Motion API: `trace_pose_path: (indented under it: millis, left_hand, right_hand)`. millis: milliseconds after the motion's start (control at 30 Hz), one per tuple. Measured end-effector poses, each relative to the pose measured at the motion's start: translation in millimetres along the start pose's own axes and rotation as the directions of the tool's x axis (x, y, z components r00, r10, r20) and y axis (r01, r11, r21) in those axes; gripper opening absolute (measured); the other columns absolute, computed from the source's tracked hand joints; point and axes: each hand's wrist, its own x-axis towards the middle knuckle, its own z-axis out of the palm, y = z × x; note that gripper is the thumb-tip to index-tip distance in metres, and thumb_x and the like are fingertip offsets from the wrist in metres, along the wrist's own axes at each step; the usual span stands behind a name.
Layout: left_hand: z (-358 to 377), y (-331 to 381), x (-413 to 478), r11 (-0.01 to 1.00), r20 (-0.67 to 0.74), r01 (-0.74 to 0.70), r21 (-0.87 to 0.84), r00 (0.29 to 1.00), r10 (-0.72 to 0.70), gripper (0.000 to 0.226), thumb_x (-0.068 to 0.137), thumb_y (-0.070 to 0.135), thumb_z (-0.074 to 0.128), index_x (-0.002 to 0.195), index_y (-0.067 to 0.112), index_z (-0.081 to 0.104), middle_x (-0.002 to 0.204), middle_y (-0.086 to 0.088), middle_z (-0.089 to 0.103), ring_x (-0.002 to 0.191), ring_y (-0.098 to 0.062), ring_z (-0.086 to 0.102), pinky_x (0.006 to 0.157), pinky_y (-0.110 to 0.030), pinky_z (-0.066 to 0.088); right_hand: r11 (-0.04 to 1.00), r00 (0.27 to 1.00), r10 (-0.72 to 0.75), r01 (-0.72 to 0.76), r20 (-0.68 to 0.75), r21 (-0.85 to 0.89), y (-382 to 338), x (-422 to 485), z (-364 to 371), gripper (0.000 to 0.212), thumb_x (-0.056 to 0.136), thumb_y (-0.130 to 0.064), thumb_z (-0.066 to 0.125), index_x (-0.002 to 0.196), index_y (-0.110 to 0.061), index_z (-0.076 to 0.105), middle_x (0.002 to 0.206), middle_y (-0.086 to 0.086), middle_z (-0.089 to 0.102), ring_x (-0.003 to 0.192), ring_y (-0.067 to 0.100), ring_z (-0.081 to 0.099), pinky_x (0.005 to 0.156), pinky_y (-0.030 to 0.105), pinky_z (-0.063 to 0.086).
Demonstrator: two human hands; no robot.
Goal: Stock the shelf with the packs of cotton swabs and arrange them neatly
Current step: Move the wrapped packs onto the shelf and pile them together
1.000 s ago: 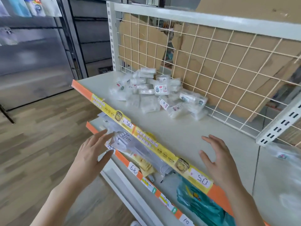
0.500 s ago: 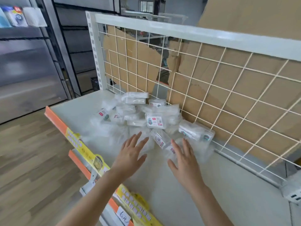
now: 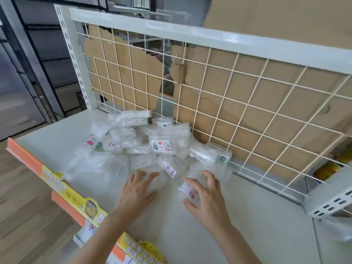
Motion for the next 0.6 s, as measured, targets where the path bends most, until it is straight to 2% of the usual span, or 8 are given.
trace_pose_path:
  millis: [100,233,333,433,533,600]
  left_hand:
    - [-4,-3,-2,0.998,0.028,-0.033,-0.047,0.999,0.035,0.059,0.078,0.031,0.071,0.120,0.047,0.032,0.110,-0.009,0.054,0.097,-0.032,0.057,0.083,-0.041,0.046]
    - [-16,7,-15,0.993,0.017,-0.108,-0.044,0.994,0.109,0.049,0.077,0.054,0.045,0.124,0.041,0.040,0.105,-0.008,0.058,0.088,-0.031,0.061,0.075,-0.043,0.051]
    - [-27,17,-34,0.983,-0.081,-0.181,-0.033,0.981,0.178,0.051,0.078,0.050,0.044,0.126,0.032,0.048,0.105,-0.007,0.057,0.086,-0.030,0.060,0.071,-0.042,0.052]
    - [-39,22,-60,0.973,-0.147,-0.226,-0.045,0.965,0.217,0.054,0.079,0.048,0.045,0.128,0.025,0.054,0.111,-0.007,0.055,0.091,-0.029,0.057,0.075,-0.042,0.051]
    - [-47,25,-93,0.964,-0.177,-0.257,-0.072,0.954,0.241,0.054,0.080,0.047,0.046,0.128,0.024,0.052,0.113,-0.006,0.052,0.097,-0.023,0.051,0.081,-0.040,0.048]
    - [-53,25,-116,0.961,-0.166,-0.256,-0.104,0.957,0.237,0.056,0.080,0.047,0.046,0.129,0.022,0.053,0.115,-0.006,0.051,0.101,-0.024,0.049,0.087,-0.037,0.042]
  right_hand:
    - [0.996,0.996,0.083,-0.084,-0.019,-0.024,-1,-15,-13,0.058,0.058,-0.041,0.071,0.111,-0.040,0.048,0.113,0.007,0.053,0.096,0.029,0.056,0.072,0.025,0.046]
    - [0.985,0.980,0.170,-0.173,-0.105,-0.012,0,-48,-40,0.056,0.063,-0.044,0.065,0.115,-0.045,0.043,0.123,0.003,0.047,0.107,0.025,0.051,0.078,0.024,0.040]
    - [0.975,0.956,0.218,-0.221,-0.198,0.010,1,-82,-65,0.056,0.068,-0.038,0.071,0.117,-0.047,0.044,0.130,0.002,0.042,0.116,0.023,0.048,0.080,0.027,0.041]
    - [0.964,0.922,0.257,-0.267,-0.289,0.006,-2,-123,-90,0.054,0.068,-0.033,0.076,0.115,-0.043,0.052,0.129,0.006,0.045,0.113,0.027,0.051,0.082,0.030,0.043]
    - [0.950,0.883,0.291,-0.314,-0.368,-0.002,-9,-165,-111,0.061,0.064,-0.022,0.085,0.115,-0.037,0.055,0.127,0.009,0.047,0.110,0.019,0.049,0.084,0.035,0.047]
    - [0.940,0.858,0.307,-0.342,-0.412,-0.013,-17,-194,-122,0.061,0.061,-0.017,0.088,0.114,-0.030,0.061,0.126,0.010,0.048,0.108,0.016,0.048,0.086,0.032,0.048]
